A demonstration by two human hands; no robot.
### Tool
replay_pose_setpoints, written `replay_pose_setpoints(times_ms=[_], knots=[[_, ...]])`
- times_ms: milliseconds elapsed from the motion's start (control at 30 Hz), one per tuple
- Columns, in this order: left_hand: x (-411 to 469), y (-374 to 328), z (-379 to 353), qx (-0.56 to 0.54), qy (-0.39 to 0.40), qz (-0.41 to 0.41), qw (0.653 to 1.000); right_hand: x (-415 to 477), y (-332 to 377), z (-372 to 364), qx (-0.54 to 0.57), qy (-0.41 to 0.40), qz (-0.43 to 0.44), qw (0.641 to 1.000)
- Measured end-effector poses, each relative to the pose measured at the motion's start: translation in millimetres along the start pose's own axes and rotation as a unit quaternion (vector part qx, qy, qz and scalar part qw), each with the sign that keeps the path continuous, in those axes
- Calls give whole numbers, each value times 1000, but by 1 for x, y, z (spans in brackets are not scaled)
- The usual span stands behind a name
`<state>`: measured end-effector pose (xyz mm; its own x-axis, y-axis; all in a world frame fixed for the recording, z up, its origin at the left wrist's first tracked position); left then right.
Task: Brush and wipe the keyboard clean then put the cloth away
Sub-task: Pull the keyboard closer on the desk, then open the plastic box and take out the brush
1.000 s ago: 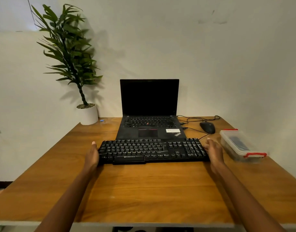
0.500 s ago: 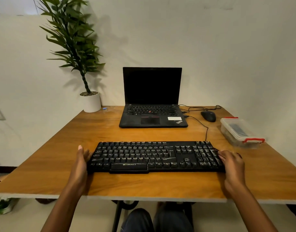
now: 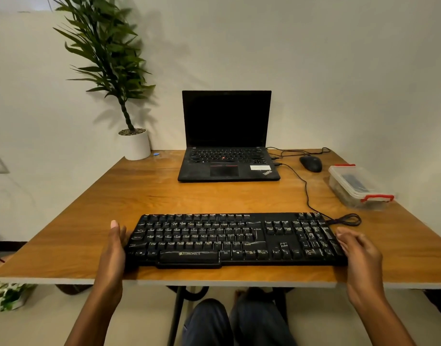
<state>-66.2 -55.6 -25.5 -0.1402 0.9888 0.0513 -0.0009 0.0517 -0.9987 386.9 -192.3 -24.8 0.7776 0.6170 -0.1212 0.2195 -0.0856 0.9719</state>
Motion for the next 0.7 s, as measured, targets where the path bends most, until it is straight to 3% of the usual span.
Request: replay_pose_setpoints(times_ms=[100, 233, 467, 700], knots=[[0, -11, -3, 39, 6, -13, 999, 1, 0, 4, -10, -8, 2, 1000], [13, -37, -18, 193, -4, -78, 978, 17, 8, 18, 14, -41, -13, 999], [4, -97, -189, 231, 231, -209, 922, 89, 27, 51, 103, -160, -44, 981], [2, -114, -365, 258, 395, -309, 826, 145, 42, 53, -11, -205, -57, 977]])
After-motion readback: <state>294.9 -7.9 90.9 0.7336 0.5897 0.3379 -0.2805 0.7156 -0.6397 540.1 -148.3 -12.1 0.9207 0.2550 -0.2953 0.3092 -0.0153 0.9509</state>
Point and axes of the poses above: each hand's wrist, its own x-axis towards the middle knuckle, its own z-axis out of the back of the hand, y = z × x, the point moved 9 cm from there along x, towards the middle knuckle, and after that the axes turned 10 degrees about -z, right-handed, at the moved point
